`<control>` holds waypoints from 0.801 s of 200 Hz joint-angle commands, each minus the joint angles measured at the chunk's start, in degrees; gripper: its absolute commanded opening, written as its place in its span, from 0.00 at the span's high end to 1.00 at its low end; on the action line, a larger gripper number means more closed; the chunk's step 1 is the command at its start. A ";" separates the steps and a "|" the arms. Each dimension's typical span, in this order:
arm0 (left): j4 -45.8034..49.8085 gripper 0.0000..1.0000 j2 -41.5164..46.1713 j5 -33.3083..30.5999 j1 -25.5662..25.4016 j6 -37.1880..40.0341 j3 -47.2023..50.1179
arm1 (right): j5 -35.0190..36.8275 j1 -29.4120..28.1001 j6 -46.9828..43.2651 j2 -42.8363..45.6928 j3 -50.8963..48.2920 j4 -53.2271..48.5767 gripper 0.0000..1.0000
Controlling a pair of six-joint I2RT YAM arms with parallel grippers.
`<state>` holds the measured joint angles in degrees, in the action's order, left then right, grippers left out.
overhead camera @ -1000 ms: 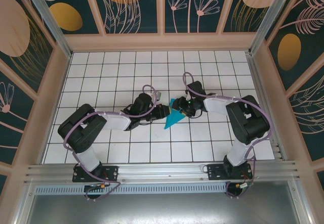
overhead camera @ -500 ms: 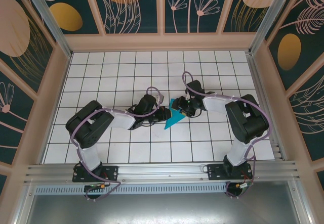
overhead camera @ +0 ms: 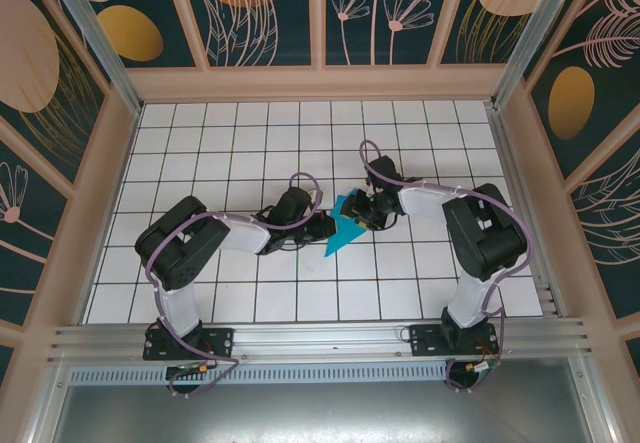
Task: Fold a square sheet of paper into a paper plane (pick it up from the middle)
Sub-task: Fourth fold the wing at the center of the table.
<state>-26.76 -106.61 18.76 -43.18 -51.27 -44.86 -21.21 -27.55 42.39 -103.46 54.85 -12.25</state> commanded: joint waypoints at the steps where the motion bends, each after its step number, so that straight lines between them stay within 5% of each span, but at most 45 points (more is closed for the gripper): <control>1: 1.17 0.91 -1.21 -1.01 -0.15 1.25 -1.50 | 12.42 0.13 -0.12 -8.54 -3.79 -6.87 0.52; 160: 2.70 0.91 -2.20 -1.55 -0.12 1.69 -2.07 | 13.55 0.30 1.99 -11.09 -4.80 -7.26 0.70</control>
<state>-25.71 -107.48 17.85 -43.18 -51.03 -45.76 -19.53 -27.49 43.88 -104.40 55.35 -14.44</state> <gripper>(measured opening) 0.094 0.307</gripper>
